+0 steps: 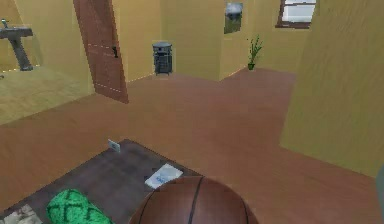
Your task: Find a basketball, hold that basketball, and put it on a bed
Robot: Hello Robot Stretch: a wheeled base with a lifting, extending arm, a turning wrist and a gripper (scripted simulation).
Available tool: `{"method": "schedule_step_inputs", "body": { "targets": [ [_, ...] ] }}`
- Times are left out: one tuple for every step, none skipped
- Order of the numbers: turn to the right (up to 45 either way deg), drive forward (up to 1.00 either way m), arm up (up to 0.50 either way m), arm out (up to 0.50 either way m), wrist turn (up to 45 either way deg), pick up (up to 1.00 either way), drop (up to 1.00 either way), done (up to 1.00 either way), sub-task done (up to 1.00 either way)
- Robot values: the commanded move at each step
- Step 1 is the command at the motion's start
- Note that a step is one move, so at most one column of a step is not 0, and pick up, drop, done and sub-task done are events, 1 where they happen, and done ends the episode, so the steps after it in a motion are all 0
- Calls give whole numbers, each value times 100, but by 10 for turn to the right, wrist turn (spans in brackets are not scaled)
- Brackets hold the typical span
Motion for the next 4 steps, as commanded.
{"method": "schedule_step_inputs", "body": {
  "targets": [
    [150,0,0,0,0,0,0,0,0],
    [-450,0,0,0,0,0,0,0,0],
    [-450,0,0,0,0,0,0,0,0],
    [-450,0,0,0,0,0,0,0,0]
  ]
}}
